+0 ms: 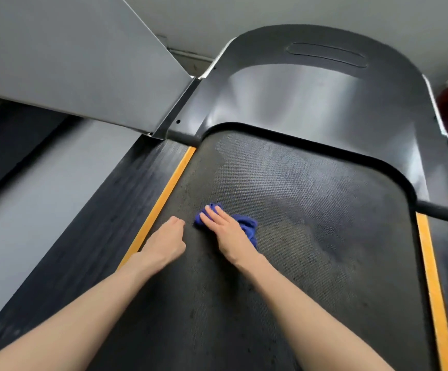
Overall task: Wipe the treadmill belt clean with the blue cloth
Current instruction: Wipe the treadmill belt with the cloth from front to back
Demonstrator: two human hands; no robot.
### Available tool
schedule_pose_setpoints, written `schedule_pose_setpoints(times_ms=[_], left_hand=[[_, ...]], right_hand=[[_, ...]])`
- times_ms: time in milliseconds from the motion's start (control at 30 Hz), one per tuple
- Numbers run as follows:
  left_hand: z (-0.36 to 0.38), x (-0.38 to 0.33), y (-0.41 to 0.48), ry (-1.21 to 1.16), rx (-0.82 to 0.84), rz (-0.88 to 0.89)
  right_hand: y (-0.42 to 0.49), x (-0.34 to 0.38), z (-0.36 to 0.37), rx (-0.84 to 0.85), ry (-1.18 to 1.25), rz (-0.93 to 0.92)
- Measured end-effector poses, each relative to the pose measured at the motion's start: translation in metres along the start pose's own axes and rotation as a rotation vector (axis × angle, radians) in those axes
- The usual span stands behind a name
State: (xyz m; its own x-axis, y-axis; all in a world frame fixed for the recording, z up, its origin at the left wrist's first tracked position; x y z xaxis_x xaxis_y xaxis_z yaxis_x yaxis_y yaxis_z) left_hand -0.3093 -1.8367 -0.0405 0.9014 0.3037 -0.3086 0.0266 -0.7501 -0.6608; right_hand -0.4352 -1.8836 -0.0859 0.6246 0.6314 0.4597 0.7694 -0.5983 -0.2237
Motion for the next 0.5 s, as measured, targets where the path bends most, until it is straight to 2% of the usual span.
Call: schedule_pose_setpoints(times_ms=[67, 100, 200, 267, 300, 333, 367, 500], left_hand=[[0.005, -0.003, 0.0, 0.016, 0.011, -0.01], [0.006, -0.004, 0.0, 0.028, 0.015, -0.015], [0.006, -0.002, 0.001, 0.076, 0.037, -0.012], [0.005, -0.004, 0.001, 0.085, 0.041, 0.016], [0.004, -0.007, 0.001, 0.083, 0.036, 0.033], [0.004, -0.011, 0.002, 0.085, 0.027, 0.055], [0.004, -0.017, 0.003, 0.096, 0.018, 0.081], [0.014, -0.041, 0.008, 0.203, 0.051, 0.171]], right_hand=[[-0.014, -0.026, -0.01, 0.004, -0.01, -0.001], [-0.026, -0.045, -0.02, -0.059, 0.036, 0.076], [-0.07, -0.115, -0.041, -0.303, 0.125, 0.476], [-0.074, -0.125, -0.045, -0.374, 0.103, 0.652], [-0.067, -0.115, -0.045, -0.402, 0.099, 0.683], [-0.056, -0.099, -0.04, -0.397, 0.114, 0.667], [-0.042, -0.079, -0.032, -0.375, 0.125, 0.572], [-0.024, -0.022, 0.002, -0.127, -0.041, 0.096]])
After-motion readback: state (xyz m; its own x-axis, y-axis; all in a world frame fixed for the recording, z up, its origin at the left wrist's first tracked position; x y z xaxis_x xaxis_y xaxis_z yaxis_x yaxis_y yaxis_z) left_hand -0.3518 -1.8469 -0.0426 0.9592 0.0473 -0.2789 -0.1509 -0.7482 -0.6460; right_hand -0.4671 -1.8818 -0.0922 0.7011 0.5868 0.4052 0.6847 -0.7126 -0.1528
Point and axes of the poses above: each hand's wrist, its own y-axis towards the middle knuckle, its own z-axis out of the palm, x = y × z, the point moved 5 cm from there along y, towards the middle knuckle, and after that the axes turned 14 degrees about x, right-handed, at the moved point
